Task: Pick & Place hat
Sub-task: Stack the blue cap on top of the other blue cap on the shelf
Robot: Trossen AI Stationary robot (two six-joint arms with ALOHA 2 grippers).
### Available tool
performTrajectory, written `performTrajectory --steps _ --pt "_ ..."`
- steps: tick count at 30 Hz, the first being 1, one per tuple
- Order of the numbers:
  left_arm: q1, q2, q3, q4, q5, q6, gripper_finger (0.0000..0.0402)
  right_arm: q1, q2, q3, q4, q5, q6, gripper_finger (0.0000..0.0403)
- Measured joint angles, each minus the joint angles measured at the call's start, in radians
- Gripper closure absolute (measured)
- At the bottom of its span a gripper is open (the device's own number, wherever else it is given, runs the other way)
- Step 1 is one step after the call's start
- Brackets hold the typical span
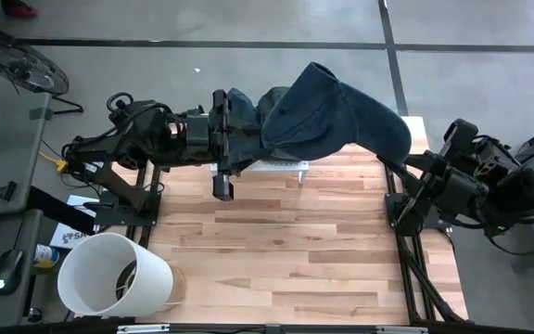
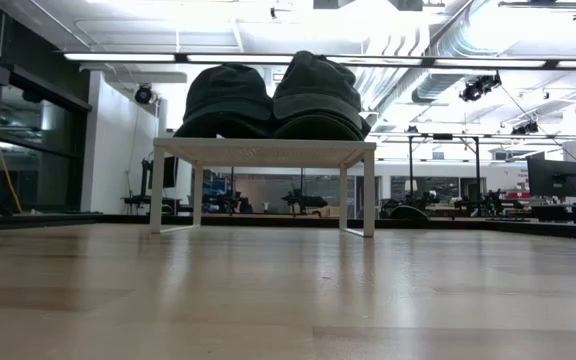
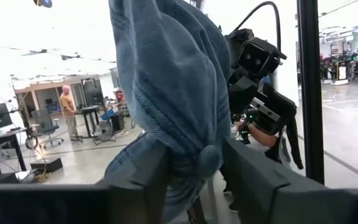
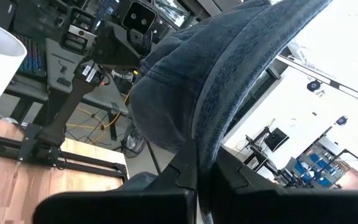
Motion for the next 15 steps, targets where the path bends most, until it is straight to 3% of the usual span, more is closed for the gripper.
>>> performTrajectory --steps 8,15 --pt "0.0 0.0 0.0 -0.012 -0.005 -0.012 0.0378 0.0 0.0 0.0 0.0 0.0 0.0 0.0399" --pt "0.0 0.0 0.0 -0.02 -0.022 -0.012 0.0378 0.0 0.0 0.0 -0.001 0.0 0.0 0.0397"
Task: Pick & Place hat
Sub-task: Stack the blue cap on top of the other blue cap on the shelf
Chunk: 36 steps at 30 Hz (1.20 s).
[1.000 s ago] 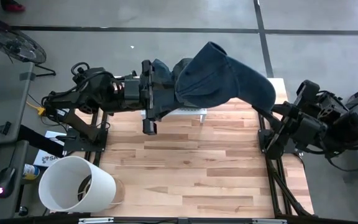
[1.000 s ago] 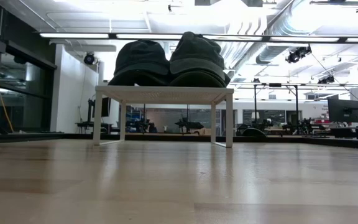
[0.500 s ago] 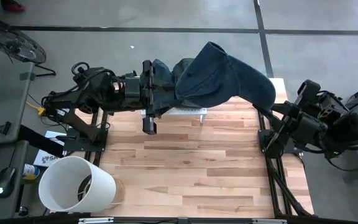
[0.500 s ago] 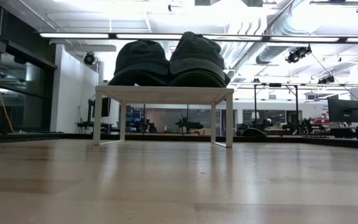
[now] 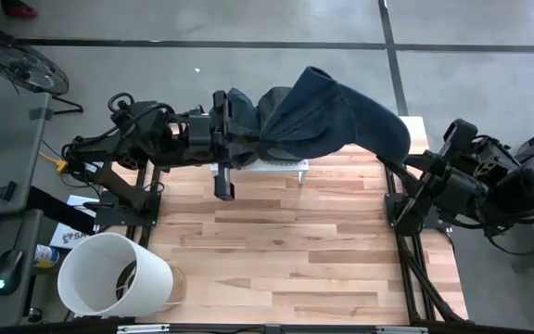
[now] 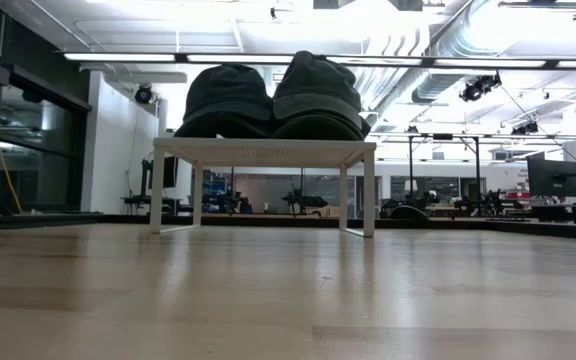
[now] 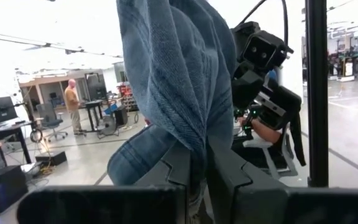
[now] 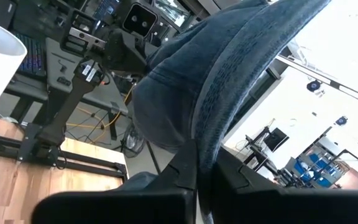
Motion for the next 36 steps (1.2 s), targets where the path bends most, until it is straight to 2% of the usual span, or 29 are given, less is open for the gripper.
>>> performTrajectory --steps 2,8,15,22,27,36 --pt "0.0 0.0 0.0 -0.009 -0.002 0.0 0.0378 0.0 0.0 0.0 0.0 -0.001 0.0 0.0383" --pt "0.0 0.0 0.0 -0.009 -0.009 0.0 0.0378 0.0 0.0 0.0 0.001 0.01 0.03 0.0304" --pt "0.0 -0.001 0.013 -0.074 -0.095 0.004 0.0378 -0.004 0.0 0.0 0.001 0.154 0.078 0.0243" --pt "0.0 -0.003 0.103 -0.22 -0.18 0.002 0.0378 -0.005 0.0 0.0 0.002 0.181 0.081 0.0235" --pt "0.0 0.002 0.174 -0.357 -0.192 0.002 0.0378 -0.005 -0.001 0.0 0.001 0.182 0.081 0.0235" --pt "0.001 0.0 0.254 -0.596 -0.309 0.008 0.0378 -0.033 -0.003 0.0 -0.002 0.182 0.088 0.0235"
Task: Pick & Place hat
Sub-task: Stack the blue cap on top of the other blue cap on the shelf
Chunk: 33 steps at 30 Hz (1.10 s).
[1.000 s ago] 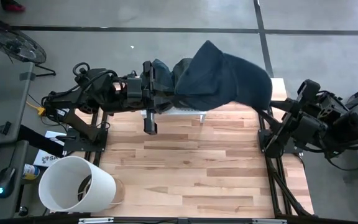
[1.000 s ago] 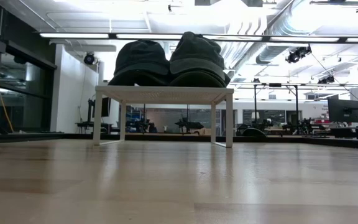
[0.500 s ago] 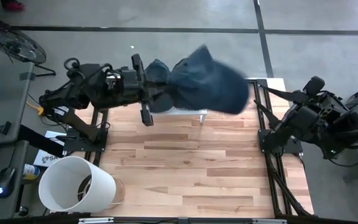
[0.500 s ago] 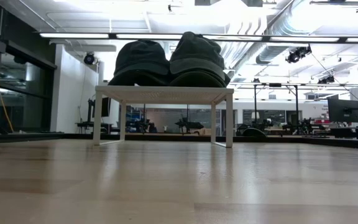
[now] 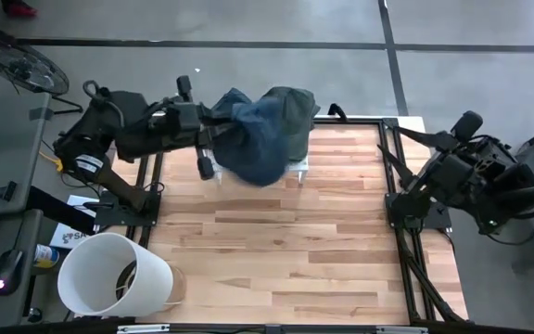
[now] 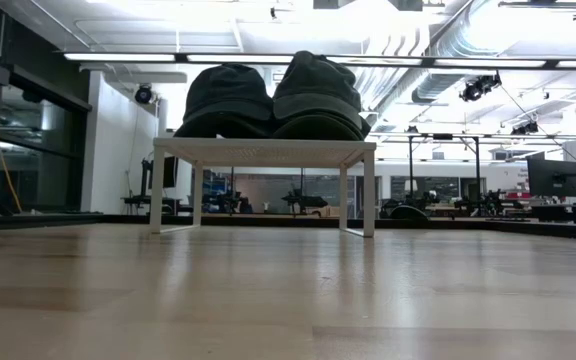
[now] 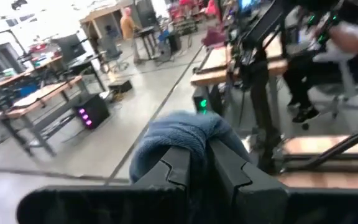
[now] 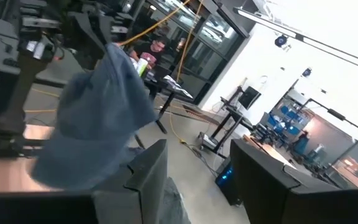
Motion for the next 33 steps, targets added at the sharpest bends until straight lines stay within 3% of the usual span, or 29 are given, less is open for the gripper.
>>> performTrajectory --steps 7,13,17,26,33 --pt "0.011 -0.003 -0.001 -0.137 -0.088 0.0 0.0378 -0.062 -0.028 0.0 -0.174 0.0 0.146 0.0235" --pt "0.089 -0.004 -0.001 -0.234 -0.043 -0.056 0.0378 -0.094 -0.06 0.0 -0.345 -0.004 0.304 0.0235" --pt "0.148 -0.004 -0.001 -0.259 0.04 -0.053 0.0378 -0.108 -0.08 0.0 -0.438 -0.022 0.371 0.0235" --pt "0.335 -0.004 -0.001 -0.36 0.357 0.002 0.0378 -0.163 -0.124 0.0 -0.692 -0.114 0.568 0.0235" --pt "0.457 -0.004 -0.001 -0.387 0.524 0.04 0.0378 -0.223 -0.149 0.0 -0.821 -0.209 0.647 0.0235"
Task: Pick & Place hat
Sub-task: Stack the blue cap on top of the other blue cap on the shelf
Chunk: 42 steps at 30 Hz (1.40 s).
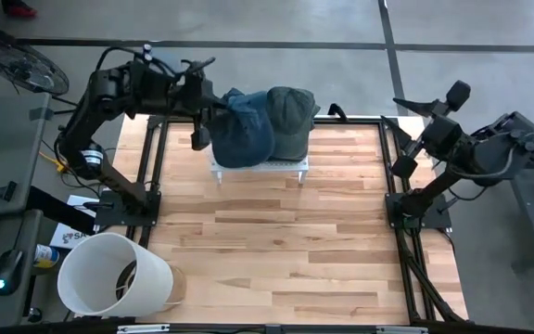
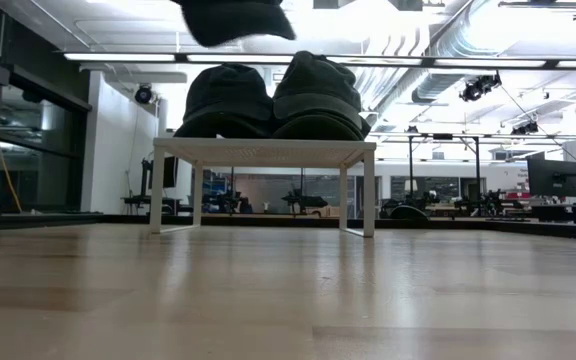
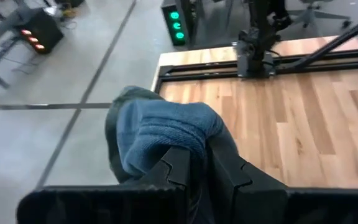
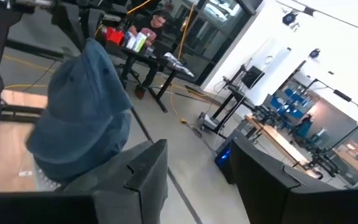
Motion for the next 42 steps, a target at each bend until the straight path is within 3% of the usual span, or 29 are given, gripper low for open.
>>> performTrajectory --steps 5,17,29,42 --pt "0.084 0.0 0.0 -0.026 0.127 0.013 0.0378 -0.044 -0.019 0.0 -0.059 -0.064 0.024 0.0235" --pt "0.234 0.0 0.0 -0.069 0.304 0.071 0.0378 -0.131 -0.05 0.0 -0.133 -0.152 0.019 0.0235" --pt "0.331 0.007 0.0 -0.112 0.367 0.091 0.0378 -0.19 -0.081 0.0 -0.169 -0.194 0.013 0.0235" --pt "0.356 0.081 0.0 -0.145 0.406 0.122 0.0378 -0.227 -0.106 0.0 -0.17 -0.228 -0.011 0.0235"
